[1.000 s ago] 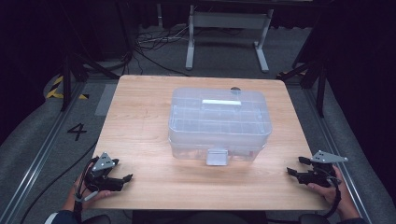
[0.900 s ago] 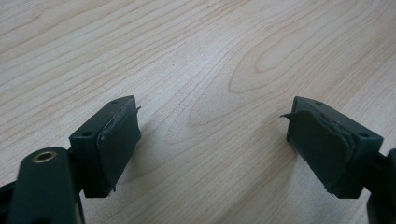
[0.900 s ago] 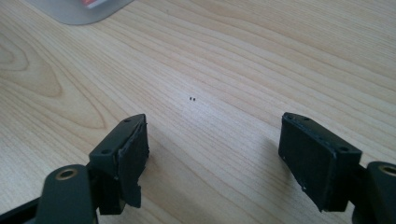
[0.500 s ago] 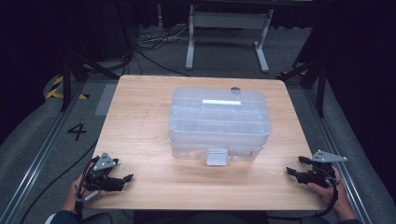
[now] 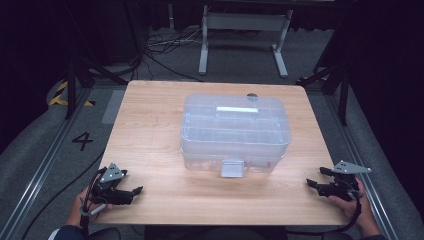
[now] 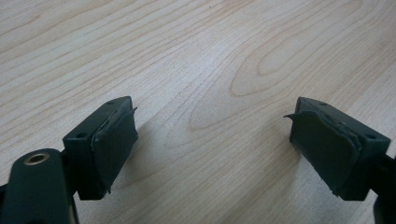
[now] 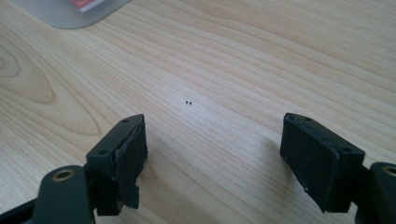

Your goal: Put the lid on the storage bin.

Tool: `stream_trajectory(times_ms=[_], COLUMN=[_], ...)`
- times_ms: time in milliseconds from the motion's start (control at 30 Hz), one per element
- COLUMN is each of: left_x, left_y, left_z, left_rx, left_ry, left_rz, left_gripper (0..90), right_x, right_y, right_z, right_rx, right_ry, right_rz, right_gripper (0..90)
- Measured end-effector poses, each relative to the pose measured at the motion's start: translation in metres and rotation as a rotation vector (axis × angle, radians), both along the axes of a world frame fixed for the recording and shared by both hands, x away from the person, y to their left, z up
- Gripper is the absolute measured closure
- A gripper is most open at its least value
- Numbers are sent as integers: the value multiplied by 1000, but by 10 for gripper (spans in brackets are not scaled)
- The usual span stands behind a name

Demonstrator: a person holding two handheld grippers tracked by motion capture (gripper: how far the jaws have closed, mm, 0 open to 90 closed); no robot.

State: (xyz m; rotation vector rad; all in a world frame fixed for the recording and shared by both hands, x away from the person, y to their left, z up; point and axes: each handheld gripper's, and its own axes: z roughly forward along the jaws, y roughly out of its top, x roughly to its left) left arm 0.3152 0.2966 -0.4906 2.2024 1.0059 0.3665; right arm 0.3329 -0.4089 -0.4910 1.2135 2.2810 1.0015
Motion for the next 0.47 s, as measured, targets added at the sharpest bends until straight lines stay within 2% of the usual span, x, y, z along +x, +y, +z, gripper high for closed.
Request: stream_trajectory(times_ms=[133, 267, 467], left_x=[0, 0, 1], left_y=[-1, -6, -7], left_z=[0, 0, 0], left_rx=[2, -1, 0], left_ry=[2, 7, 7], left_rz=[2, 45, 46], left_gripper=[147, 134, 119], right_x=[0, 0, 1], right_y=[0, 0, 0], right_z=[0, 0, 0], right_rx=[0, 0, 1], right_ry=[0, 0, -1], right_rz=[0, -1, -5], right_gripper=[233, 233, 233])
